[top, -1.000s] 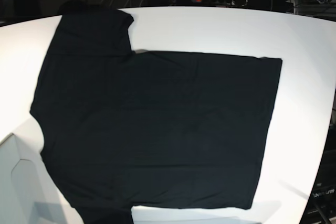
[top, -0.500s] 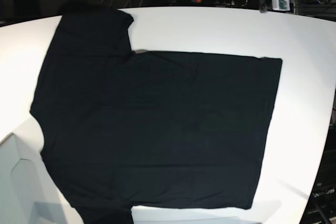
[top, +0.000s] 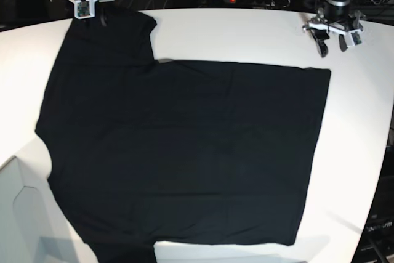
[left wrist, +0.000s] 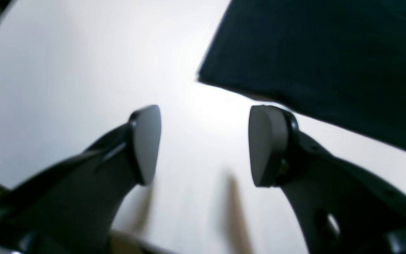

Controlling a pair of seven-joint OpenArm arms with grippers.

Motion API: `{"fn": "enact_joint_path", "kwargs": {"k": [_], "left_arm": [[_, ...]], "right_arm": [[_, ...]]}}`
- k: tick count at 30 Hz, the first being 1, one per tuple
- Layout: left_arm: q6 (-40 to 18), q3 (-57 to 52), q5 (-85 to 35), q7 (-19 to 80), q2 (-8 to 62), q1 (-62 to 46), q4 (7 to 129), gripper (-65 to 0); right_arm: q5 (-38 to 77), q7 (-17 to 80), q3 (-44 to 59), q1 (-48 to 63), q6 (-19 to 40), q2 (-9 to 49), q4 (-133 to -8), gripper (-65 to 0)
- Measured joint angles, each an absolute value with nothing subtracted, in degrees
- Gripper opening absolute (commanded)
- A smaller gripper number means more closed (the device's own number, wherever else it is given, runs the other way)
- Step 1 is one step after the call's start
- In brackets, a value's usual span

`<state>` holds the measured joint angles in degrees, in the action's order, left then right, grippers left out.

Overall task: Fold the T-shirt properly
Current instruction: 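Lower both grippers onto the shirt's shoulder edges and close them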

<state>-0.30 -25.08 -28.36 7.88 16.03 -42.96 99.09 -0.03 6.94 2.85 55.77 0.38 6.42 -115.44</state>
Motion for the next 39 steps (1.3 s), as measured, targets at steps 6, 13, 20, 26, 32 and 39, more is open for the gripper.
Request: {"fn": "enact_joint_path", "kwargs": {"k": [6, 13, 20, 26, 32, 39], "left_arm": [[-0.3, -24.8, -29.1, 7.5, 16.0, -34.1, 90.4, -27.4], [-0.2, -23.0, -28.8, 7.1, 16.4, -27.6, 84.5, -27.4], [-0.2, -18.0, -28.6, 5.5, 17.5, -24.8, 81.9, -28.6], [-0.2, -18.0, -29.0, 5.1, 17.3, -25.2, 81.8, -55.0], [-0.4, -18.1, -29.2, 4.9, 17.3, -26.3, 82.2, -65.0], [-0.7, -18.3, -29.2, 3.9, 17.3, -28.7, 82.8, -65.0]], "right_arm": [[0.0, 9.8, 2.9, 52.8, 0.4, 6.6, -115.5, -38.3], [-0.1, 10.7, 2.8, 51.2, 0.4, 6.6, -115.5, -38.3], [0.0, 10.7, 3.0, 51.2, 0.4, 6.6, -115.5, -38.6], [0.0, 10.9, 6.4, 50.8, 0.4, 6.6, -115.5, -38.2], [0.0, 13.5, 10.9, 45.4, 5.0, 6.4, -113.7, -33.6], [0.0, 23.9, 20.9, 33.9, 16.5, 2.8, -110.5, -30.9]]}}
